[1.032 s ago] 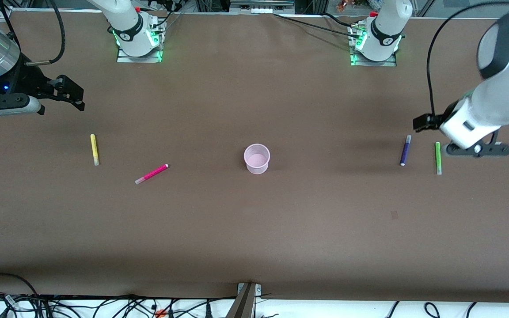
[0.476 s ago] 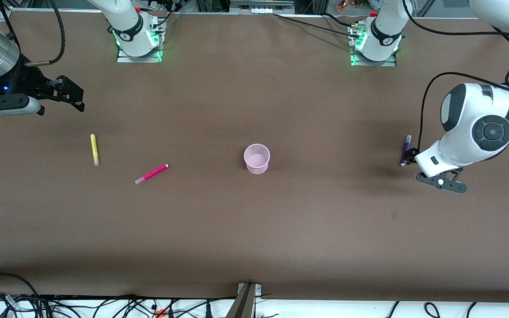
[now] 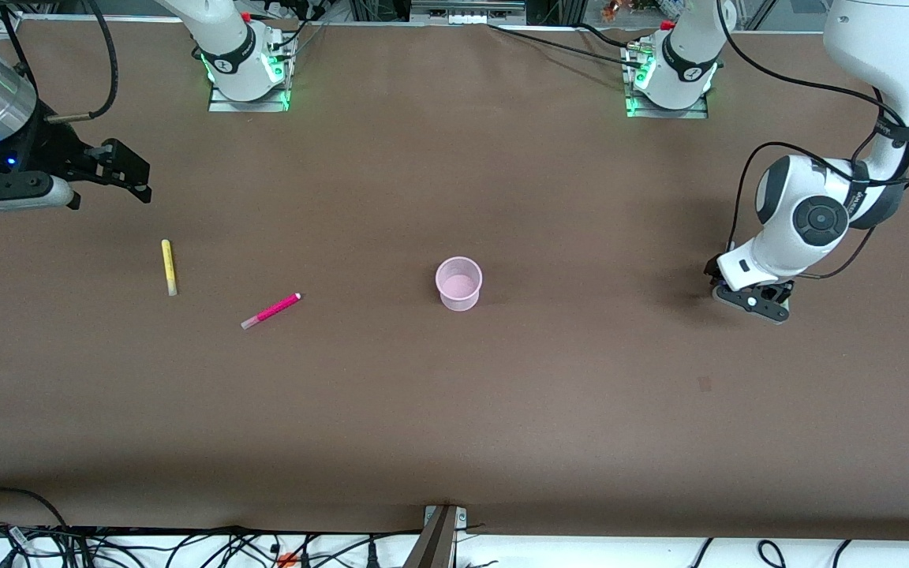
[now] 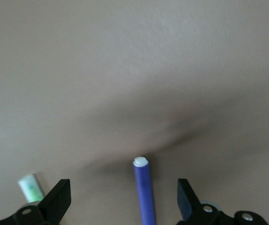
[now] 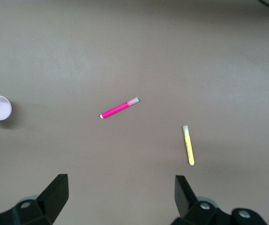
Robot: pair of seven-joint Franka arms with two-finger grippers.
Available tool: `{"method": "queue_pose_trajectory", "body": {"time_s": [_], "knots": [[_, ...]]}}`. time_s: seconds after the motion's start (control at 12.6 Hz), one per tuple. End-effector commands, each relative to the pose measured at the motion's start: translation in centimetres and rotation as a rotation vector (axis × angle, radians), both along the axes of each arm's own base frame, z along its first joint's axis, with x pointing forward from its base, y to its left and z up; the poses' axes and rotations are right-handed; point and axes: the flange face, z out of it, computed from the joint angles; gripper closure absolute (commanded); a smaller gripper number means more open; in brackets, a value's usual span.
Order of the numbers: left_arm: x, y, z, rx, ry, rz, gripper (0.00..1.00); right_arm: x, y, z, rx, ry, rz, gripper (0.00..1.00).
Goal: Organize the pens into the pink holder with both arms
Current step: 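Grasp the blue pen with the left gripper while the right gripper reaches the pink pen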
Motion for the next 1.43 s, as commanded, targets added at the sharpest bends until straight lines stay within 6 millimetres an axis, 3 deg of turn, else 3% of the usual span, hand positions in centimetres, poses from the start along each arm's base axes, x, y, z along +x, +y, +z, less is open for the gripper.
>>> {"method": "queue_pose_trajectory", "body": {"time_s": [0.0, 0.08, 0.24, 0.4, 0.48, 0.56, 0.71, 0.87, 1.11, 1.35], "knots": [[0.0, -0.1, -0.9, 0.003, 0.008, -0.039, 0.00, 1.7, -0.1, -2.3, -0.051, 0.022, 0.012, 0.00], [-0.1, -0.2, -1.2, 0.002, 0.010, -0.025, 0.00, 1.7, 0.1, -2.4, -0.082, 0.019, 0.025, 0.00], [-0.2, 0.1, -1.5, 0.001, 0.016, -0.022, 0.00, 2.9, 1.0, -5.5, -0.134, 0.062, 0.036, 0.00], [-0.6, -0.1, -3.0, -0.005, 0.041, -0.019, 0.49, 3.5, 1.6, -7.4, -0.147, 0.085, 0.064, 0.00], [-0.6, -0.1, -3.5, -0.010, 0.050, -0.014, 0.61, 3.9, 1.6, -8.5, -0.139, 0.105, 0.056, 0.00], [-0.7, 0.0, -3.6, -0.011, 0.052, -0.012, 0.71, 3.9, 1.7, -8.9, -0.136, 0.112, 0.045, 0.00], [-0.7, 0.8, -4.1, -0.015, 0.059, 0.006, 0.79, 5.2, 2.3, -13.0, -0.088, 0.156, 0.011, 0.00], [-0.8, 0.5, -4.5, -0.018, 0.067, 0.003, 1.00, 6.7, 2.8, -18.0, -0.056, 0.167, -0.225, 0.00], [0.3, 0.3, -2.9, -0.008, 0.055, -0.009, 1.00, 7.8, 4.3, -24.6, 0.007, 0.168, -0.475, 0.00], [2.4, -3.5, 2.4, 0.030, 0.146, -0.054, 1.00, 8.7, 7.1, -31.6, 0.012, 0.163, -0.678, 0.00]]}}
